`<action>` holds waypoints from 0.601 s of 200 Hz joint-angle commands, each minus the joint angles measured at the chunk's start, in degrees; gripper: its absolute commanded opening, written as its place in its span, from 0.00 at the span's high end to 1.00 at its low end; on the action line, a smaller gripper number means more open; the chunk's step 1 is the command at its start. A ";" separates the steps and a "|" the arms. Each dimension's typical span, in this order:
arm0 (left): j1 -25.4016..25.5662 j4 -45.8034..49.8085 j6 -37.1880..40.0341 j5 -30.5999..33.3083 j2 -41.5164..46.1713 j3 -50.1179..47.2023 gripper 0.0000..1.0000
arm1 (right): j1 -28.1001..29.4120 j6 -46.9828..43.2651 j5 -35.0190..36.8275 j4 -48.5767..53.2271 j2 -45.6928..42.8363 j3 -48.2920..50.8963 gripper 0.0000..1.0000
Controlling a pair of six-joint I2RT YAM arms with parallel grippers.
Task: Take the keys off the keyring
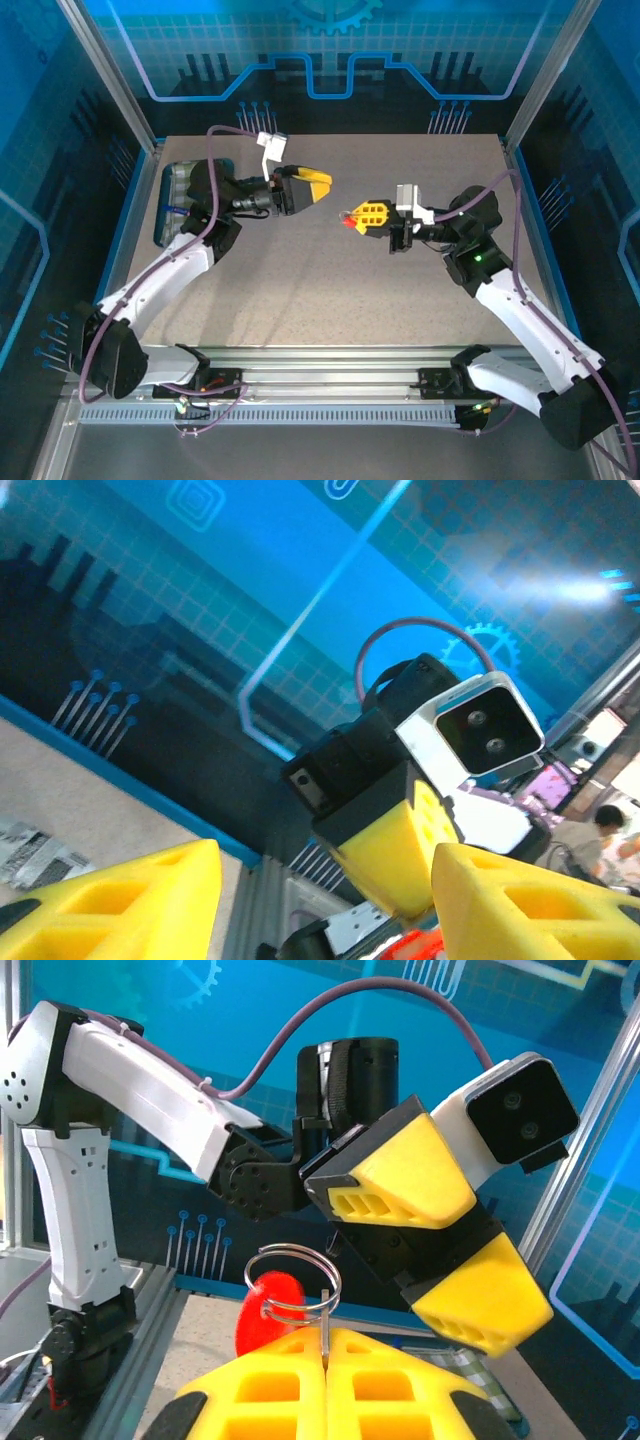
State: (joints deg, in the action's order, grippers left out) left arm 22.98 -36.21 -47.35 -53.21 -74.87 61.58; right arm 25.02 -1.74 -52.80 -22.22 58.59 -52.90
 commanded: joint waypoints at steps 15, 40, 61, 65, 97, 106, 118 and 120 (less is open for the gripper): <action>-0.22 19.60 14.29 -1.87 3.11 5.80 0.41 | -1.45 -5.48 -1.15 8.87 -0.67 -3.50 1.00; 0.26 24.42 15.58 -2.74 2.67 7.78 0.40 | 0.45 -12.00 9.34 10.69 -2.28 -2.80 1.00; 0.66 28.60 17.92 -0.83 3.10 8.55 0.39 | 5.04 -19.15 22.12 10.01 -4.54 -0.55 1.00; 0.73 28.64 18.09 -0.80 3.23 8.51 0.39 | 5.82 -20.44 24.13 10.07 -4.76 -0.44 1.00; 1.98 33.06 20.25 -0.37 2.43 10.72 0.38 | 9.88 -26.35 33.67 9.11 -5.78 0.34 1.00; 2.61 35.05 21.58 -0.48 2.20 11.70 0.38 | 10.55 -27.88 34.63 9.53 -5.77 0.19 1.00; 3.10 36.06 21.95 -0.62 1.86 12.44 0.36 | 11.61 -29.55 36.86 10.04 -5.69 0.08 1.00; 3.12 36.10 21.82 -0.66 1.84 12.54 0.36 | 11.78 -29.90 37.01 10.08 -5.61 0.08 1.00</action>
State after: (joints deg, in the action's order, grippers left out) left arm 24.86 -5.10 -29.30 -53.76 -73.32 70.50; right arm 34.76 -24.60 -24.82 -12.86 53.36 -53.12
